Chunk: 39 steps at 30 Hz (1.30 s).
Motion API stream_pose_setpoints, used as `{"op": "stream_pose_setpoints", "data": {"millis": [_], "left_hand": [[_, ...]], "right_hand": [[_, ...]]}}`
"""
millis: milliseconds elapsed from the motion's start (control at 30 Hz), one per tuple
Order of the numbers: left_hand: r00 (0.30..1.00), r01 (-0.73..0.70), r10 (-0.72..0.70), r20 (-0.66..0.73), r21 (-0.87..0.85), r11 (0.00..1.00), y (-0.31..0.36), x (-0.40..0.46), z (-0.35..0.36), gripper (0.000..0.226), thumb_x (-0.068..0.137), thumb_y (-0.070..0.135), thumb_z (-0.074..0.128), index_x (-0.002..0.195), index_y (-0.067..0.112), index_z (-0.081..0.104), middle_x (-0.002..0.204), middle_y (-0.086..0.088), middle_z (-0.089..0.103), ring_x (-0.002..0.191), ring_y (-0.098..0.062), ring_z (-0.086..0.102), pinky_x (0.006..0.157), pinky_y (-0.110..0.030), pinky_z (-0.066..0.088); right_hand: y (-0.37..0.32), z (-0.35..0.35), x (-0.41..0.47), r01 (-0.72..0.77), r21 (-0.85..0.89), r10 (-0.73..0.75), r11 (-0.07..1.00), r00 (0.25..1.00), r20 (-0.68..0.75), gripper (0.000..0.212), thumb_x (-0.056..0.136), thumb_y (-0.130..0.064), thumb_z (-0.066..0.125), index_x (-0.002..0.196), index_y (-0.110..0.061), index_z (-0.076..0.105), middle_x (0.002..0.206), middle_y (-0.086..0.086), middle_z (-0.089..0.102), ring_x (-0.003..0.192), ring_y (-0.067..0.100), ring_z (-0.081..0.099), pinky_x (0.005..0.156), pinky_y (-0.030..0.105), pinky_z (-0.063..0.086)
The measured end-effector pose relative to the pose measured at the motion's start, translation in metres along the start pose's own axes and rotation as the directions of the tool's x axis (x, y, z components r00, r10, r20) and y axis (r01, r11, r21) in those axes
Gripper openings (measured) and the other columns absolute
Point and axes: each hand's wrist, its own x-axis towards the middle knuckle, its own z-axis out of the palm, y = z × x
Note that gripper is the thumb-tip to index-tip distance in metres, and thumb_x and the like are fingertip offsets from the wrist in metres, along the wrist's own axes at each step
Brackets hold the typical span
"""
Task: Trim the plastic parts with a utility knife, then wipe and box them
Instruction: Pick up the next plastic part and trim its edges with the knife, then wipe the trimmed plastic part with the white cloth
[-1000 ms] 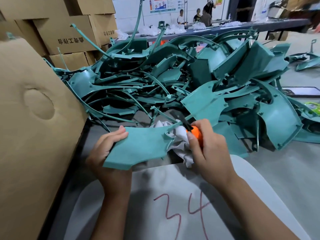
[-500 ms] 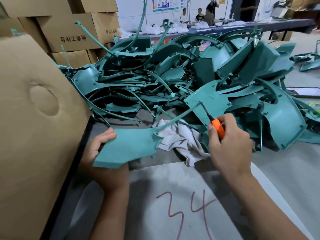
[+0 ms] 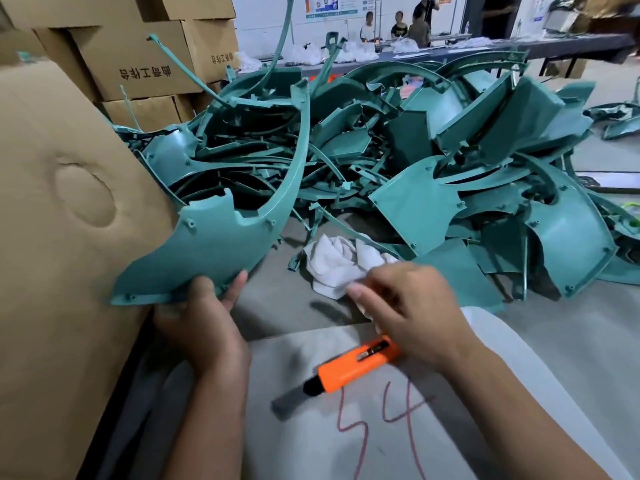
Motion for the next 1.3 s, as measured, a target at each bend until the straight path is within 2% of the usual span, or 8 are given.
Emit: {"op": "stream_pose_setpoints", "data": {"millis": [67,167,367,533,800,933,1033,1300], "left_hand": [[0.998,0.054,-0.053,0.046,-0.016,0.998,0.000,-0.001,0.001,0.036,0.089,-0.008,0.048,0.103,0.021,0.064,0.098,0.014,0.075,0.093,-0.009,0.073,0.069,-0.036,0.063],[0.969,0.203,-0.198,0.151,-0.017,0.979,-0.003,-0.003,0.004,0.021,0.097,0.004,0.064,0.109,0.020,0.067,0.117,0.004,0.074,0.105,-0.016,0.073,0.070,-0.034,0.063],[0.923,0.344,-0.336,0.189,-0.006,0.939,-0.004,-0.006,0.002,0.012,0.095,0.025,0.073,0.106,0.024,0.069,0.090,0.016,0.076,0.064,-0.001,0.066,0.047,-0.014,0.049],[0.897,0.360,-0.343,0.279,-0.010,0.933,-0.001,-0.008,0.001,0.021,0.092,0.020,0.074,0.111,0.024,0.067,0.095,0.015,0.076,0.070,0.000,0.067,0.049,-0.014,0.048],[0.754,0.226,-0.222,0.619,0.072,0.971,-0.004,-0.019,0.000,0.045,0.074,-0.001,0.079,0.112,0.022,0.069,0.101,0.006,0.077,0.080,-0.011,0.074,0.055,-0.021,0.055],[0.720,0.093,-0.237,0.652,0.247,0.964,-0.013,-0.035,0.002,0.056,0.067,0.020,0.088,0.120,0.016,0.069,0.110,-0.005,0.077,0.094,-0.030,0.075,0.067,-0.041,0.062],[0.699,0.053,-0.228,0.678,0.269,0.962,-0.018,-0.039,0.002,0.061,0.071,0.028,0.087,0.128,0.020,0.067,0.123,-0.008,0.074,0.111,-0.037,0.070,0.094,-0.064,0.055],[0.629,-0.064,-0.114,0.769,0.197,0.978,-0.021,-0.059,0.004,0.039,0.085,-0.001,0.074,0.121,0.013,0.072,0.121,-0.004,0.075,0.113,-0.025,0.071,0.091,-0.047,0.061]], "right_hand": [[0.007,0.002,0.007,-0.094,-0.153,0.068,0.984,0.984,-0.166,0.028,0.097,-0.056,0.062,0.095,-0.029,0.068,0.086,-0.009,0.062,0.082,0.017,0.059,0.064,0.034,0.045],[0.012,0.010,0.015,-0.215,-0.307,0.236,0.927,0.971,0.031,0.046,0.090,-0.057,0.071,0.131,-0.039,0.058,0.111,-0.004,0.057,0.103,0.023,0.055,0.070,0.032,0.043],[0.012,0.009,0.018,-0.176,-0.408,0.207,0.896,0.978,0.033,0.018,0.091,-0.031,0.073,0.109,-0.031,0.073,0.104,-0.008,0.065,0.101,0.023,0.049,0.077,0.037,0.043],[0.007,0.001,0.008,-0.012,0.234,0.072,0.972,0.965,-0.251,0.009,0.098,-0.006,0.055,0.099,-0.015,0.056,0.091,-0.002,0.063,0.079,0.013,0.053,0.066,0.026,0.038],[-0.001,-0.001,0.007,0.116,0.308,-0.001,0.944,0.937,-0.350,0.032,0.071,0.022,0.055,0.082,-0.008,0.062,0.085,0.000,0.061,0.078,0.016,0.058,0.067,0.028,0.043],[-0.018,0.004,0.002,0.023,0.802,0.233,0.597,0.951,-0.201,0.037,0.082,0.007,0.057,0.109,-0.015,0.068,0.094,0.005,0.069,0.078,0.012,0.064,0.069,0.020,0.051],[-0.021,0.005,0.001,-0.096,0.938,0.344,0.332,0.938,-0.026,0.049,0.084,-0.010,0.069,0.133,-0.015,0.064,0.120,0.009,0.074,0.115,0.029,0.070,0.101,0.049,0.057],[-0.036,0.018,-0.001,-0.249,0.951,0.369,0.186,0.914,0.168,0.019,0.094,-0.010,0.072,0.109,0.000,0.066,0.098,0.024,0.072,0.085,0.037,0.069,0.085,0.063,0.056]]}}
